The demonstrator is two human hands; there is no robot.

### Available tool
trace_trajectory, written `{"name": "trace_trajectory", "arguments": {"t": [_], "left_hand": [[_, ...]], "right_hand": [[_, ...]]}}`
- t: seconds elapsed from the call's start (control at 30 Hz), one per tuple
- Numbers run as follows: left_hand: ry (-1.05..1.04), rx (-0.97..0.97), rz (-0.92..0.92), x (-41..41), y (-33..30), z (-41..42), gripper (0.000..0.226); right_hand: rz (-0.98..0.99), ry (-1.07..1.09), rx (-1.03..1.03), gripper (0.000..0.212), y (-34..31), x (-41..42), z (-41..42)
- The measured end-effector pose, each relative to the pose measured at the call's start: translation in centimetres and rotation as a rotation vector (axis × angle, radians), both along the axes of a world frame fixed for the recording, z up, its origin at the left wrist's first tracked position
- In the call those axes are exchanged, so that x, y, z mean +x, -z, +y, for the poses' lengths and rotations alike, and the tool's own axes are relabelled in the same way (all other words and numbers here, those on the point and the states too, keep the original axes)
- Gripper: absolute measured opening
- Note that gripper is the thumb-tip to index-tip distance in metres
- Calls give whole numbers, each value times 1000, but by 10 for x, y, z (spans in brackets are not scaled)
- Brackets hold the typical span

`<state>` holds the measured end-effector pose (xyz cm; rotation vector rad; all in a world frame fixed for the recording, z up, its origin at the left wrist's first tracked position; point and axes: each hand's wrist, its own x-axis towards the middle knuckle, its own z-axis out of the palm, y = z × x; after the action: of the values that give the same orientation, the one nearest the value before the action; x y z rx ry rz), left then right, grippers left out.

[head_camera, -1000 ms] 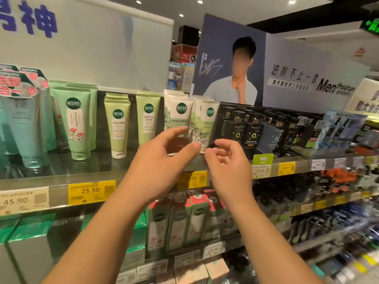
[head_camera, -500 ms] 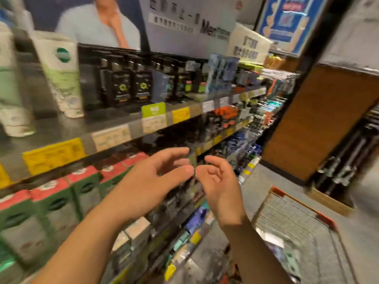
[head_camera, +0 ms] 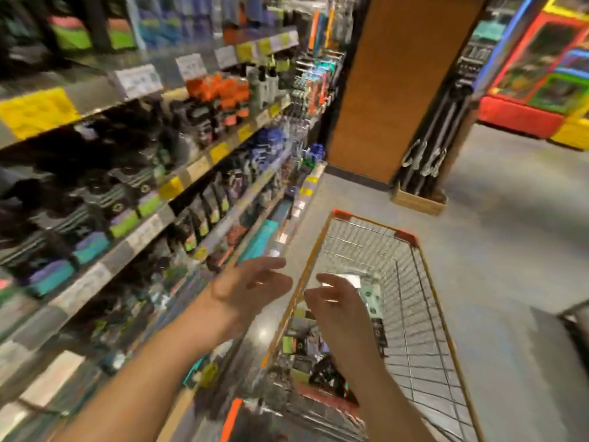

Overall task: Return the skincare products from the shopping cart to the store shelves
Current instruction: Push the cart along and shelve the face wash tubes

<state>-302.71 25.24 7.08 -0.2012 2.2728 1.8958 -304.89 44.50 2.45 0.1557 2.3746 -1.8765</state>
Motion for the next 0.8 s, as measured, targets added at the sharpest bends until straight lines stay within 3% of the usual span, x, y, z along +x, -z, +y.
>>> {"name": "trace_trajectory", "arguments": {"t": [0.1, 0.2, 0.47, 0.67, 0.8], "left_hand": [[150, -101, -71, -26, 18, 26, 38], [136, -129, -186, -53, 37, 55, 63], [93, -157, -346, -112, 103, 116, 64], [-45, -103, -487, -144, 157, 144, 17], [-75, -98, -533, -161, 185, 156, 16]], "right_hand": [[-56, 30, 41, 27, 23, -16, 35], [-137, 82, 14, 28, 52, -36, 67], [-265, 158, 49, 35, 140, -74, 132], [-382, 144, 47, 29, 197, -96, 156], [-431, 148, 71, 29, 235, -116, 168]]}}
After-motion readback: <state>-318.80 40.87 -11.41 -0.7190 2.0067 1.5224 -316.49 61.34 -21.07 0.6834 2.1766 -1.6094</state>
